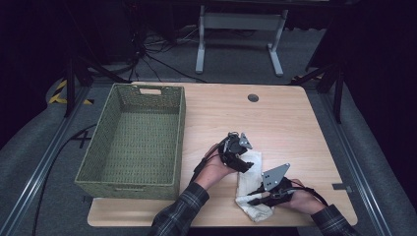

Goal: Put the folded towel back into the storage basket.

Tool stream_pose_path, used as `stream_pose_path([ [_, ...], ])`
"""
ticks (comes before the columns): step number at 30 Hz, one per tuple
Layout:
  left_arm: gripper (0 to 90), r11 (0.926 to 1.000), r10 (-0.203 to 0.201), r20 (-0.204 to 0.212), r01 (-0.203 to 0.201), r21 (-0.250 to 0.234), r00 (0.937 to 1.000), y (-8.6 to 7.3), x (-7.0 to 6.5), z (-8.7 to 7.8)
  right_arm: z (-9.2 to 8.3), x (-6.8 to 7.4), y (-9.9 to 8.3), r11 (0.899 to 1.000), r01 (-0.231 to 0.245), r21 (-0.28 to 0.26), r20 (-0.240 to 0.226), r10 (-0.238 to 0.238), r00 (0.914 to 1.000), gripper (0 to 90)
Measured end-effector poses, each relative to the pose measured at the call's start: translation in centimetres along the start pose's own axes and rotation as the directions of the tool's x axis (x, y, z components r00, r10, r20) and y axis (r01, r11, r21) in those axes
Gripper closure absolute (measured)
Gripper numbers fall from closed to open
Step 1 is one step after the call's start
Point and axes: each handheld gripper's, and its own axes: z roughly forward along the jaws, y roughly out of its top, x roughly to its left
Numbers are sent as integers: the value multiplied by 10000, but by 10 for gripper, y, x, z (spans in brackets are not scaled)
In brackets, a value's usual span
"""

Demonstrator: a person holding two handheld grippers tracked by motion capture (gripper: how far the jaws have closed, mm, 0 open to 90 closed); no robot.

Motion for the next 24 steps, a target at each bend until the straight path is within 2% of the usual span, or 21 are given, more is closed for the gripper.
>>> stream_pose_path([
  [2,349,9998,188,19,-188,80,9998,5,5,4,0,0,0,10000,-21,0,2,21,10000,766],
  [8,335,9992,301,348,-311,270,9989,12,16,21,0,0,0,10000,-51,-19,-38,51,10000,766],
  [11,335,9980,488,470,-507,386,9977,12,20,30,0,-1,0,10000,-77,-20,-42,77,10000,766],
  [12,335,9979,420,509,-444,461,9978,11,20,32,0,-1,0,10000,-87,-22,-45,86,10000,766],
  [16,338,9953,577,760,-632,730,9954,9,20,39,0,-1,0,9999,-130,-39,-70,130,9999,766],
  [17,354,9941,693,806,-756,774,9943,9,20,40,0,-1,0,9999,-133,-36,-68,133,9999,766],
  [20,377,9941,657,876,-728,806,9940,8,19,39,0,-1,-1,9999,-133,-19,-69,133,9999,766],
  [24,469,9935,671,1125,-768,843,9914,8,19,38,0,-1,-1,9999,-159,-19,-78,159,9998,766],
])
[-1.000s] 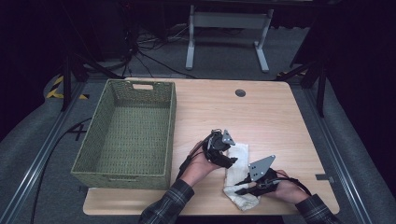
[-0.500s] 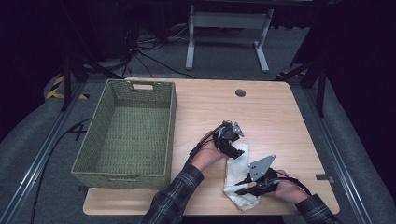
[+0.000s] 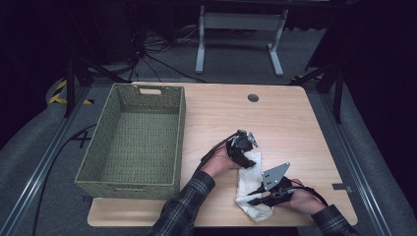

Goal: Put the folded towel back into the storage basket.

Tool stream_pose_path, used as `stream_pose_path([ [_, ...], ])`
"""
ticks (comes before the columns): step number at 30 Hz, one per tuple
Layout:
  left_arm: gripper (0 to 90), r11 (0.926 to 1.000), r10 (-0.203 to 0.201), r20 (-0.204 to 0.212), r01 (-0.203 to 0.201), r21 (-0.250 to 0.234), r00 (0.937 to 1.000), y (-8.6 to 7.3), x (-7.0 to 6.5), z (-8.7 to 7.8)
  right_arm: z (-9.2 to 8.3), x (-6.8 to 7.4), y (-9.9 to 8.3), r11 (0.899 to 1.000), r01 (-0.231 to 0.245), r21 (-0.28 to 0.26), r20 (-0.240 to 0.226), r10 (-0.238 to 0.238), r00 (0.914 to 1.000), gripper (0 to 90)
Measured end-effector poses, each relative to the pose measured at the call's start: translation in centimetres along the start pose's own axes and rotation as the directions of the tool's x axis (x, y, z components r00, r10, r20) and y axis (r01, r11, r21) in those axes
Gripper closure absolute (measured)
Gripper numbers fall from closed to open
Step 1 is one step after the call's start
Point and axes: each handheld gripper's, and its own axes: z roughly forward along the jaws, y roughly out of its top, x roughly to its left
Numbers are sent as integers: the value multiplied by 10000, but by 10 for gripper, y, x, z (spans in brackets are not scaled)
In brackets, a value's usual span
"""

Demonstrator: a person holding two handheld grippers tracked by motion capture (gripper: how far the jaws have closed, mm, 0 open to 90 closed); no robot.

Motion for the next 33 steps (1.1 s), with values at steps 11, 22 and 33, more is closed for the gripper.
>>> stream_pose_path([
  [11,779,9998,172,127,-173,28,9998,1,-7,-4,-1,-4,0,9990,-448,-95,-187,446,9988,775],
  [22,801,9966,-189,-150,176,-805,9997,6,-14,-34,-18,-12,8,9941,-875,-646,155,887,9959,776],
  [33,802,9926,-697,-451,647,-1030,9966,12,-18,-70,-33,-23,26,9898,-928,-1082,490,985,9939,776],
])
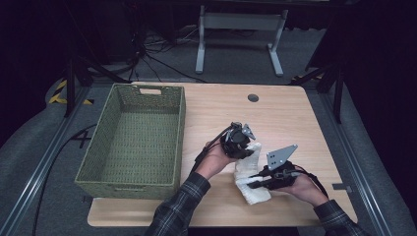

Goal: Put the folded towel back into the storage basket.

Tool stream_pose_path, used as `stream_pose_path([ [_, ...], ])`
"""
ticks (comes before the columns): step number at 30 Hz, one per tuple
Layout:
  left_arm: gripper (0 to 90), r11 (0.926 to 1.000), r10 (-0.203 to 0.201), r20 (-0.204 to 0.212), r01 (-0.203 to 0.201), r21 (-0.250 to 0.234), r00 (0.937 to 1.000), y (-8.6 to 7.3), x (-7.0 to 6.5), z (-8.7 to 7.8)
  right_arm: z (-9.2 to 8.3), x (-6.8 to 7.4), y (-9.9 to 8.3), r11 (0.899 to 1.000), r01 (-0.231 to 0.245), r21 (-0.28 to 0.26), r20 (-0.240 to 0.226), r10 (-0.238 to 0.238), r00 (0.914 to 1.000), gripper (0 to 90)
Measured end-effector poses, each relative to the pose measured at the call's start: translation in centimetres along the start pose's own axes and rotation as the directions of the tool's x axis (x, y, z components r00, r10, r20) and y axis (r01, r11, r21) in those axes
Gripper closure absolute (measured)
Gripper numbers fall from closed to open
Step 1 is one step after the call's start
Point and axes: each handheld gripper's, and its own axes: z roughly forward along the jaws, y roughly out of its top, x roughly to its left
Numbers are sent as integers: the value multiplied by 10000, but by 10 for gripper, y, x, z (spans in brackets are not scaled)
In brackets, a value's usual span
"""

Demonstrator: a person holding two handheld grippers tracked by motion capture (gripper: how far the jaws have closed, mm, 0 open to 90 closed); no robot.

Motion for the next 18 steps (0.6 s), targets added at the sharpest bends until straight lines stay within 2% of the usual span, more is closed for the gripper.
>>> stream_pose_path([
  [2,802,10000,-6,-129,4,-82,9999,2,0,-6,-2,-2,5,10000,35,-44,1,-35,10000,776],
  [4,802,9997,-188,-188,185,-143,9996,4,-2,-14,-5,-4,10,9999,90,-119,23,-89,10000,776],
  [5,802,9998,-118,-175,115,-158,9998,5,-1,-17,-7,-4,14,9997,64,-225,1,-64,10000,775],
  [7,802,9994,-291,-303,285,-190,9991,6,-4,-24,-10,-5,18,9993,138,-337,57,-137,9999,775],
  [12,803,9995,-189,-459,178,-242,9988,10,-6,-39,-16,-5,32,9986,237,-463,60,-235,9997,775],
  [18,803,9993,-174,-648,152,-346,9977,13,-5,-56,-24,-7,53,9965,581,-596,252,-566,9981,775],
])
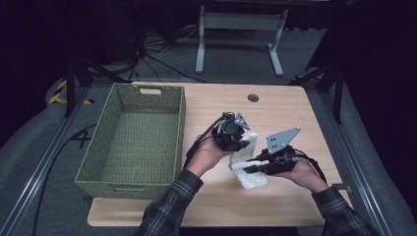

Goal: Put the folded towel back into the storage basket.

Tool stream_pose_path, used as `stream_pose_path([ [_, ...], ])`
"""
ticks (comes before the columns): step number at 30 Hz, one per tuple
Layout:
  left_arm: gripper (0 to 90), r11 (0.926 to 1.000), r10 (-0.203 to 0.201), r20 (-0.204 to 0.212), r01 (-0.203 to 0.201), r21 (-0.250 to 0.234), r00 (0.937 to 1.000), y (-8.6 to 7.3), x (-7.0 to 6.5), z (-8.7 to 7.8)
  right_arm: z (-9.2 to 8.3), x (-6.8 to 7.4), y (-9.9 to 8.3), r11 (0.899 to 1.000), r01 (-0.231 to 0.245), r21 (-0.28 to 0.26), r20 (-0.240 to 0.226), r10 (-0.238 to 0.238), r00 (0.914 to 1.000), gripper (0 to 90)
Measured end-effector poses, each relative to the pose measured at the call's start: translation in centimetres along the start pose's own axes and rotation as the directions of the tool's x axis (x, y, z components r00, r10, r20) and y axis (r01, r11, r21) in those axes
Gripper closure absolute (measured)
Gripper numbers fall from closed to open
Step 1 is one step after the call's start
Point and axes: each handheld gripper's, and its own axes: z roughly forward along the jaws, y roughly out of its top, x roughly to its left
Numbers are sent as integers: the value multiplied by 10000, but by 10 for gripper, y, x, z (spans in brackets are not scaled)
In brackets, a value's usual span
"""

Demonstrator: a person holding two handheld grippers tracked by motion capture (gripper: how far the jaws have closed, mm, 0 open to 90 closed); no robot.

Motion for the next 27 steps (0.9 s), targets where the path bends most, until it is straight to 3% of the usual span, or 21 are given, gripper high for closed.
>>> stream_pose_path([
  [11,803,9997,-52,-481,41,-234,9988,0,11,-35,2,-5,30,9991,347,-236,101,-345,9994,775],
  [27,803,9974,-299,-922,237,-675,9953,-31,39,-86,29,-17,80,9977,512,-450,-161,-520,9985,773],
])
